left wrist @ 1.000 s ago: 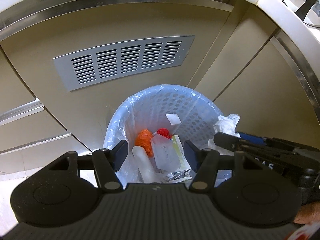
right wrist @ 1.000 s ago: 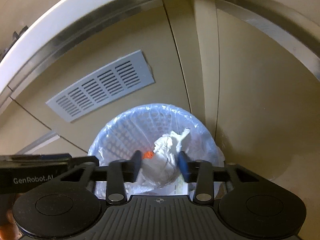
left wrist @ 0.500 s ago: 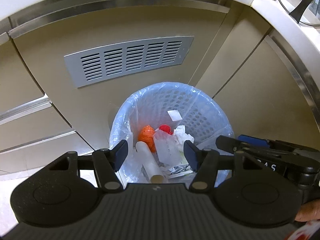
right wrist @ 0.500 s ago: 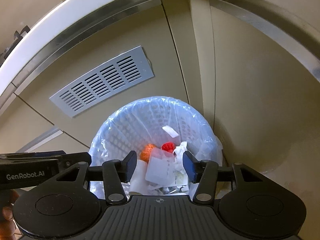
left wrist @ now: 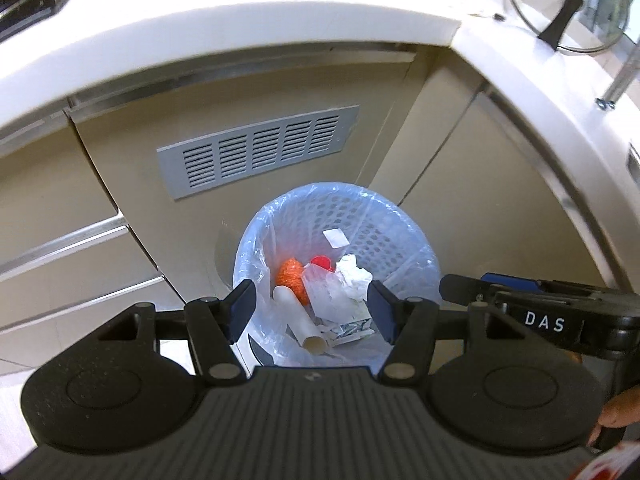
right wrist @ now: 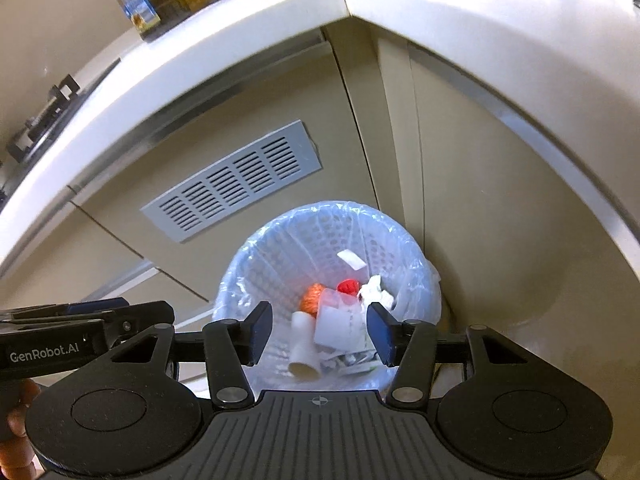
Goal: Collect trash
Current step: 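Raise both open grippers from the bin back toward the counter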
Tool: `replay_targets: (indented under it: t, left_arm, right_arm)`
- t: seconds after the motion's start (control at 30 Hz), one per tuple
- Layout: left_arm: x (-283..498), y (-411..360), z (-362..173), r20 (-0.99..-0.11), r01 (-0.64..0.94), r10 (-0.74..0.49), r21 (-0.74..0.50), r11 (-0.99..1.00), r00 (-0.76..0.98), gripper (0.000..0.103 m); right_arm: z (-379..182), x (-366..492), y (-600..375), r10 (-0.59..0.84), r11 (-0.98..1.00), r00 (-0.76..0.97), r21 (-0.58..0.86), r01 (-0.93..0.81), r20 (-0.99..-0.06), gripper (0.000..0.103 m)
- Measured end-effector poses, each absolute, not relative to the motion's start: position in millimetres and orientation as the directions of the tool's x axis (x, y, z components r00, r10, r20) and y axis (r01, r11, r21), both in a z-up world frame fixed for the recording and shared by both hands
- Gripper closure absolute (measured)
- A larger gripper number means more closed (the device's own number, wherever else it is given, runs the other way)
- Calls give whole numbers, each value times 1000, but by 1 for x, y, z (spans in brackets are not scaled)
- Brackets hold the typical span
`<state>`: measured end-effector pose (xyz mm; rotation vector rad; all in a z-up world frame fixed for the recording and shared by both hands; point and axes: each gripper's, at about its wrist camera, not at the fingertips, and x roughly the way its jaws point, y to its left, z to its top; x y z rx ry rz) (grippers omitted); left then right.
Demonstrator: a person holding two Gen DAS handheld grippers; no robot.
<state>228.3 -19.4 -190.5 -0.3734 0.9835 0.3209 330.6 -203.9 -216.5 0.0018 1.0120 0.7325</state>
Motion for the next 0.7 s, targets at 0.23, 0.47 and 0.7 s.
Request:
replay_targets:
  t: [0.23,0.47,0.7]
  left_arm:
    - [204,-24,-152,-819,-368,81,-165,915,568,44]
    - [186,-24,-116,-781,-326,90,-150,933,618,44]
    - [186,-22,-89,-742,-313,104,-148,938,662,44]
  right_arm:
    - [-178,305,-221,561,775,343,331,-538,-754,50]
    - [-136,287,-241,578,785,414,340,-517,-704,50]
    - [-103,295,-247,586,789,474,332,-516,-657,50]
